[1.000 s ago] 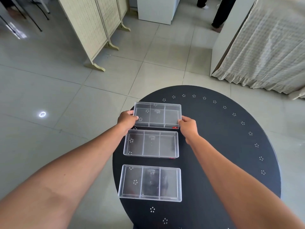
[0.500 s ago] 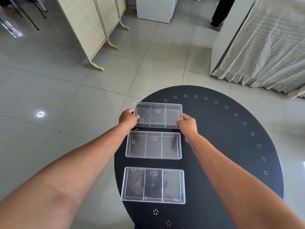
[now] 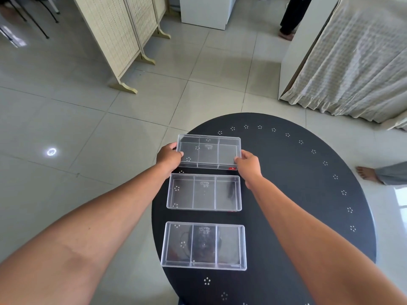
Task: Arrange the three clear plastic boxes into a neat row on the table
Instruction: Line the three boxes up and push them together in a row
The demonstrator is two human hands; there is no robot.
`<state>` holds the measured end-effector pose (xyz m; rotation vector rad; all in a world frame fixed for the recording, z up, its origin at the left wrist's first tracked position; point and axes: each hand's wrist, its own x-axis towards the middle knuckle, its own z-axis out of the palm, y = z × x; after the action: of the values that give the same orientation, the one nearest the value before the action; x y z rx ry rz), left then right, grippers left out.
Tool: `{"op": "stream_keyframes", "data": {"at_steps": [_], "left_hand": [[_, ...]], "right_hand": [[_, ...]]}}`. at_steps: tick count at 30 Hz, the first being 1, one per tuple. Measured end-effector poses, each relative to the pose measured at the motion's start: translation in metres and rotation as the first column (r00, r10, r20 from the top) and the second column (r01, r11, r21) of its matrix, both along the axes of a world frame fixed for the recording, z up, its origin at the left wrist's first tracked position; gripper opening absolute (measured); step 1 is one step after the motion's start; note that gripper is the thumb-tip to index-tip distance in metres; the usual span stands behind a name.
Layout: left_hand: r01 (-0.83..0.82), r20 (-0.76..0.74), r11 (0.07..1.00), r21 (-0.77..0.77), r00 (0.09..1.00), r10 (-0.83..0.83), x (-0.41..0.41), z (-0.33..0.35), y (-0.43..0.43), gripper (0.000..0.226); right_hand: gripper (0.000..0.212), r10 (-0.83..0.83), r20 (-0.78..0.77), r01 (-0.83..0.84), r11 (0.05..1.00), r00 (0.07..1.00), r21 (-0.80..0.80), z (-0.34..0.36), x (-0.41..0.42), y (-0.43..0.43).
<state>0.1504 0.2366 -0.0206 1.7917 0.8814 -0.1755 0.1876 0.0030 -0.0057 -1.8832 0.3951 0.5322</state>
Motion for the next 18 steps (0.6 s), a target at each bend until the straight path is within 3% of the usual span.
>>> {"op": "stream_keyframes", "data": {"at_steps": [12,18], "left_hand": [[0.016,-0.014,1.000,0.020,1.000,-0.016,-0.016,0.009,0.004,0.067],[0.107,-0.167,0.991,-0.081,0.979,-0.119,-0.071,0.012,0.015,0.082]], "right_hand": [[0.062,-0.050,-0.060,0.050,0.999,0.997,-0.011,0.012,-0.014,-0.014],[0.071,0.056,-0.127,-0.061,0.997,0.990,-0.036,0.000,-0.048,-0.035]]}}
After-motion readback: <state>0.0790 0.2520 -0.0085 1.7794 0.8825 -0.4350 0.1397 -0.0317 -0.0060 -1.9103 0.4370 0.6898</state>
